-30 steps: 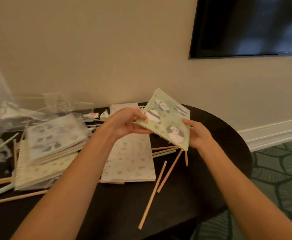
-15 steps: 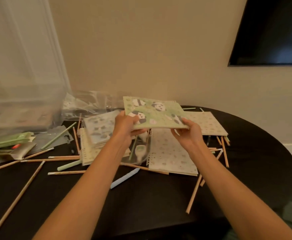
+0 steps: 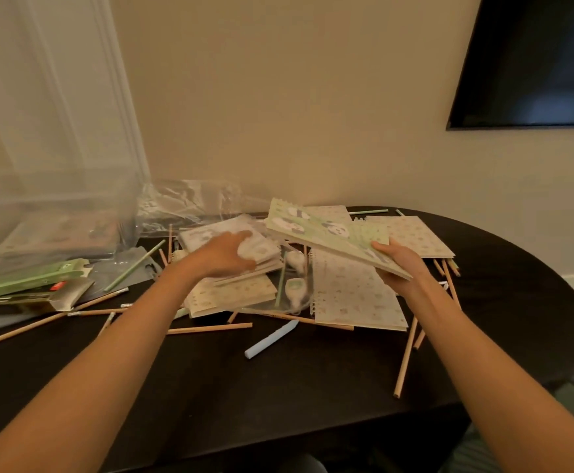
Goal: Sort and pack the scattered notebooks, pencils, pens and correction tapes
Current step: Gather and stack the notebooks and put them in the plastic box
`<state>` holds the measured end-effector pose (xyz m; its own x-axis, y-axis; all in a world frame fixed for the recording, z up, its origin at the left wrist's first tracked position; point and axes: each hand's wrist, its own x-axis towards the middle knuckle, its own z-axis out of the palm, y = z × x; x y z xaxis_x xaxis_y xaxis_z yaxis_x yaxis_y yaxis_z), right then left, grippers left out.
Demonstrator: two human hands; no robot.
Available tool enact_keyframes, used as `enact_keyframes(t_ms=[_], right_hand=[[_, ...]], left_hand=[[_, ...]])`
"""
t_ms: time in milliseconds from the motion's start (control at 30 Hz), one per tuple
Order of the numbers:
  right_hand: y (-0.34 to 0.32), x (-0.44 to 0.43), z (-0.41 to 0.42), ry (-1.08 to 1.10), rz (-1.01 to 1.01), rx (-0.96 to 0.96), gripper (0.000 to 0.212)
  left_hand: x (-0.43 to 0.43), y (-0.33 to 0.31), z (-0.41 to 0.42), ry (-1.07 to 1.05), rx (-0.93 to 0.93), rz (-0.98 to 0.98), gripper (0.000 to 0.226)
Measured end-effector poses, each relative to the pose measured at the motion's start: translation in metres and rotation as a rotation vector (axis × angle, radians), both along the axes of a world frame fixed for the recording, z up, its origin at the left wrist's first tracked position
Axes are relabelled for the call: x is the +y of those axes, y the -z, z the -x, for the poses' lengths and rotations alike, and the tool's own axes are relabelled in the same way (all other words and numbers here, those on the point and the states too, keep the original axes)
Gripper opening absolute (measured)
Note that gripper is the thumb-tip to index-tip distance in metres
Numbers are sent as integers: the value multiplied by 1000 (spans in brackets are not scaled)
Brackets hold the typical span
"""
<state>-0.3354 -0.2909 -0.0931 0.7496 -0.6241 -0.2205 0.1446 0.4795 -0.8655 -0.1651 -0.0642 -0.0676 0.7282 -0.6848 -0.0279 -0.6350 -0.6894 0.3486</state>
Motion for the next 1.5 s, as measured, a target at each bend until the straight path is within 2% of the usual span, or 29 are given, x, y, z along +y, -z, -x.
enact_keyframes(t_ms=[67, 100, 200, 267, 500, 633, 733, 867, 967, 1033, 1167, 1233, 1333, 1433, 1500], right_hand=[[3, 0, 7, -66, 5, 41, 57], [4, -1, 10, -98, 15, 66, 56], [2, -2, 18, -235, 58, 125, 48], [0, 2, 17, -241, 94, 159, 46], [2, 34, -11, 66, 138, 55, 39], [7, 49, -9, 205, 102, 11, 35], [14, 65, -10, 297, 74, -7, 33], [16, 94, -24, 398, 103, 4, 42], [13, 114, -34, 454, 221, 55, 41], [15, 129, -43, 439, 316, 72, 39], [15, 161, -67, 288, 345, 107, 47], [15, 166, -77, 87, 266, 111, 50], [21, 155, -79, -185, 69, 150, 40], [26, 141, -79, -163, 7, 144, 36], [27, 137, -84, -114, 31, 106, 38]], left_hand=[[3, 18, -3, 29, -110, -283, 79], [4, 24, -5, 9, -160, -306, 72], [6, 30, -11, -90, -288, -112, 26], [8, 27, -12, -108, -332, -17, 17], [12, 14, -14, -91, -377, -1, 16], [20, 14, -15, -132, -339, -95, 33], [24, 16, -13, -117, -291, -150, 17], [26, 21, -13, -101, -356, -50, 4], [33, 22, -14, -110, -442, 27, 21], [37, 23, -12, -89, -488, 34, 30], [31, 28, 0, -46, -503, 0, 17], [30, 31, 2, -40, -498, -2, 18], [36, 35, -2, -49, -483, 15, 21], [30, 33, -6, -46, -419, 75, 19], [18, 30, -8, -37, -383, 120, 29]])
